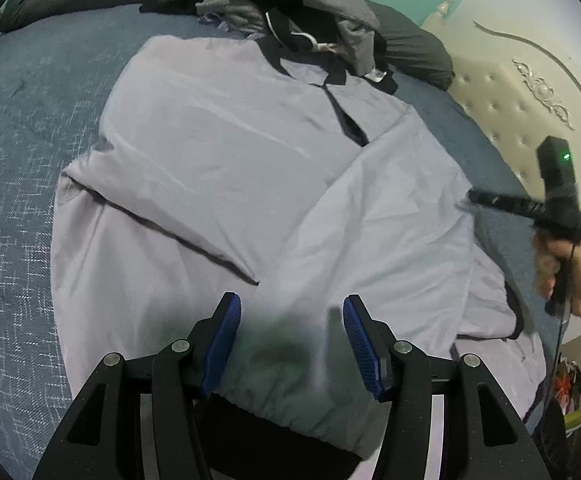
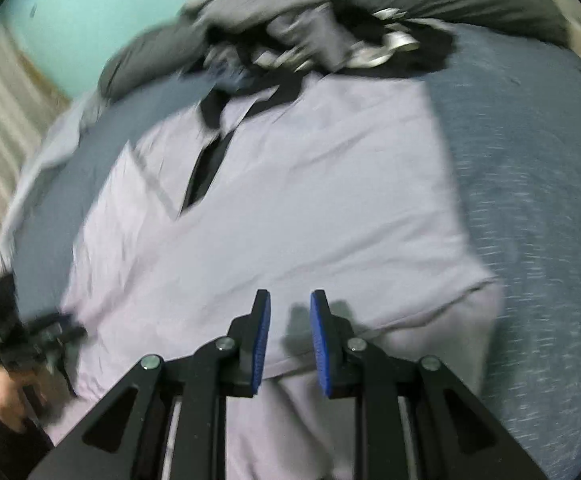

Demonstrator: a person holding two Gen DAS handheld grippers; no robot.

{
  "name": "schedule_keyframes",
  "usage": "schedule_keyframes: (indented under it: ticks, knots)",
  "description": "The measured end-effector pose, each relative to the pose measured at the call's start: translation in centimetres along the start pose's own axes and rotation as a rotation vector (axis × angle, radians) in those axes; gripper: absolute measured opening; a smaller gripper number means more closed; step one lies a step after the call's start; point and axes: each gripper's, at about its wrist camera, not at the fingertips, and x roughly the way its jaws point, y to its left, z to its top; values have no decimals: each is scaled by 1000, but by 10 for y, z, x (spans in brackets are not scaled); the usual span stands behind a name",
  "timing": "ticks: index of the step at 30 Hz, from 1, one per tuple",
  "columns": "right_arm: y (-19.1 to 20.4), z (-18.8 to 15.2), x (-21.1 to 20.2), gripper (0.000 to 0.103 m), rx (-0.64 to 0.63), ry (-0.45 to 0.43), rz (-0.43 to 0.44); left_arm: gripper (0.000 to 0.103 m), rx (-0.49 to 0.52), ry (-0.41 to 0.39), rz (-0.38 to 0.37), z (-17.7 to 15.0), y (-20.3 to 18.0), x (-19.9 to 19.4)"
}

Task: Fold clothes
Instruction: 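Move the right tool over the folded jacket side and press it flat, then grasp the black jacket hem band with both tools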

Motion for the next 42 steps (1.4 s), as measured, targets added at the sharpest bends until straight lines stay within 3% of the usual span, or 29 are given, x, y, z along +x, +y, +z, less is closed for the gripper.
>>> schedule_keyframes:
  ticks: [5, 8, 11, 15, 21, 28, 33, 38, 42]
  knots:
    - [23, -26, 26, 20, -65, 99, -43, 58, -14, 49, 0, -3, 0, 7]
    - [31, -33, 17, 20, -74, 84, -64, 58, -32, 75, -2, -2, 1, 10]
    - [41, -37, -1, 20, -68, 54, -10, 58, -30, 51, 11, -2, -1, -11]
    - [57, -43, -6, 20, -119, 66, -2, 58, -22, 49, 54, -6, 0, -33]
    - [67, -37, -6, 20, -64, 52, 63, 58, 2, 55, 62, -15, -14, -43]
    - [84, -43, 20, 18, -69, 150, 62, 57, 46, 115, 47, -28, -30, -21]
    - [84, -52, 33, 18, -61, 195, 47, 51, 51, 153, 61, -37, -28, -5]
    - [84, -46, 17, 17, -42, 128, 80, 50, 54, 116, 53, -31, -30, -22]
    - [86, -54, 35, 17, -76, 202, 39, 50, 86, 118, 59, -31, -38, -24]
